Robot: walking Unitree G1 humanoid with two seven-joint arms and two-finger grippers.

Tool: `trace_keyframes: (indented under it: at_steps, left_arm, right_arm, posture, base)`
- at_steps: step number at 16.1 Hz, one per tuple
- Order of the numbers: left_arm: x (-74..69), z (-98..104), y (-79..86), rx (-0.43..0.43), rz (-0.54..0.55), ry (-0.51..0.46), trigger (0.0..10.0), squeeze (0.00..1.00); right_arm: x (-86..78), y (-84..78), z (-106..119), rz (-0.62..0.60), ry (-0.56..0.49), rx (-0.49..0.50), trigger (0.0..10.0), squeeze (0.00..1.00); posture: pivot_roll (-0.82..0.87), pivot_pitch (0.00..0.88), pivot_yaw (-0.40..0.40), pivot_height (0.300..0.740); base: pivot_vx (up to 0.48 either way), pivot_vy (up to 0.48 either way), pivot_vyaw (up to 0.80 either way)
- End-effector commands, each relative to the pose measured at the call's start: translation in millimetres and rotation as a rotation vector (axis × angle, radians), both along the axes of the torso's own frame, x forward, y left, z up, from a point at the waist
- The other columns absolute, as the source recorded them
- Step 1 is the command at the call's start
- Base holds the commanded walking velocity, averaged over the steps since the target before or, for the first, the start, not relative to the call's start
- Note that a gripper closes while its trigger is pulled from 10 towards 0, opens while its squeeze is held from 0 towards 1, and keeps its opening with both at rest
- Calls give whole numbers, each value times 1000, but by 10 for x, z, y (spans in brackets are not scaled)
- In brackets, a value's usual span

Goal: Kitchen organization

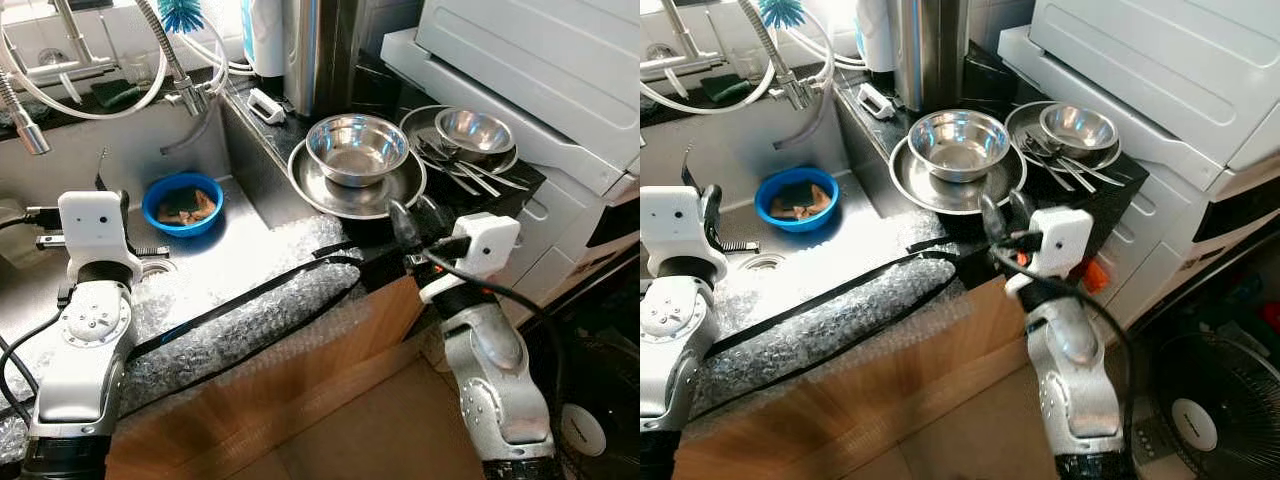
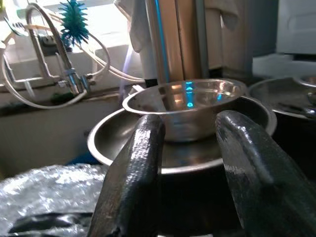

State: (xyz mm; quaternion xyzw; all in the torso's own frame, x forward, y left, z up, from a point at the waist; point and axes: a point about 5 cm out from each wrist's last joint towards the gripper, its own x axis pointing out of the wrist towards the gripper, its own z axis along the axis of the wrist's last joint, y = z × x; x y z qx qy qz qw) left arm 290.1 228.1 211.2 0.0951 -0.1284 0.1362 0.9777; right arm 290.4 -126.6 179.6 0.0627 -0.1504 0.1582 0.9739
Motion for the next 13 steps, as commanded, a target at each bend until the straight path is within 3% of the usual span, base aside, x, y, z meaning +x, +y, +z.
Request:
trace_keyframes:
  at_steps: [1, 3, 6, 7, 13]
  left_arm:
    - [-24, -43, 42, -15, 10, -7, 10000, 0]
    - [-50, -42, 47, -44, -9, -32, 10000, 0]
    - [-97, 0, 5, -5, -55, -59, 10000, 0]
    - [-102, -1, -7, -6, -64, -62, 10000, 1000]
    - [-85, -38, -33, -10, -92, -59, 10000, 1000]
  right_arm:
    - [-19, -62, -37, -60, -10, -23, 10000, 0]
    - [-50, -102, -77, -103, -43, -126, 10000, 0]
    - [-103, -137, -185, -126, 0, -109, 10000, 0]
    - [-112, -134, -210, -128, 11, -104, 10000, 0]
    - [-96, -114, -221, -140, 3, -92, 10000, 0]
  posture:
    - [74, 116, -46, 740]
    - [71, 110, -45, 740]
    - [75, 99, -46, 740]
    - [77, 95, -45, 740]
    - [77, 75, -39, 740]
  base:
    - [0, 0, 0]
    - [0, 0, 0]
    - [0, 0, 0]
    - [0, 0, 0]
    - [0, 0, 0]
